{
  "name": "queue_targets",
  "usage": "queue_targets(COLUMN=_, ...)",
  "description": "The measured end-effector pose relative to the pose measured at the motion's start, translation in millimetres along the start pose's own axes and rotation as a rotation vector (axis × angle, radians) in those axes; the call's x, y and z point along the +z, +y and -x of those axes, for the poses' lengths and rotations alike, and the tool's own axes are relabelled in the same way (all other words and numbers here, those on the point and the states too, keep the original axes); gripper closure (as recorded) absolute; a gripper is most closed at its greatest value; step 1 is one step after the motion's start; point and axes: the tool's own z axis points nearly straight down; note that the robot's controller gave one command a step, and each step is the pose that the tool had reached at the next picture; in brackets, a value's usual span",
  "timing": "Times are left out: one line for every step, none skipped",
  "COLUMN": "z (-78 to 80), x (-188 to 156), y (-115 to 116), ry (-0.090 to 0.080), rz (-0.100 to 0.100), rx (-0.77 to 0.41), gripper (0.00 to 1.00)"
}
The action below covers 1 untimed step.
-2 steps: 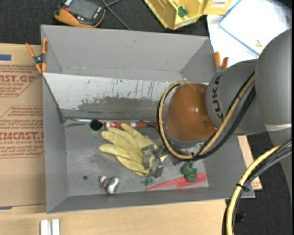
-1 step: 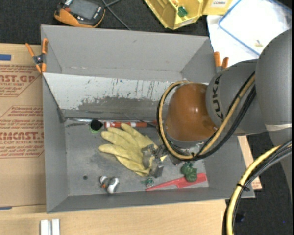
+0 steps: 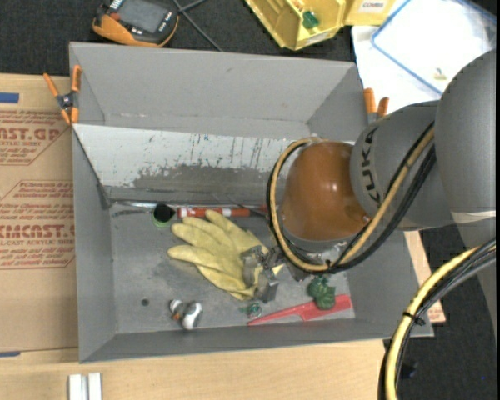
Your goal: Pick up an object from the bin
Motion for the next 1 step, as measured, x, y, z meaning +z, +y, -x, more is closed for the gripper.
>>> queue_targets(z=0.0, x=0.0, y=0.0, ry=0.000, rz=0.000, rx=0.000, gripper=1.00)
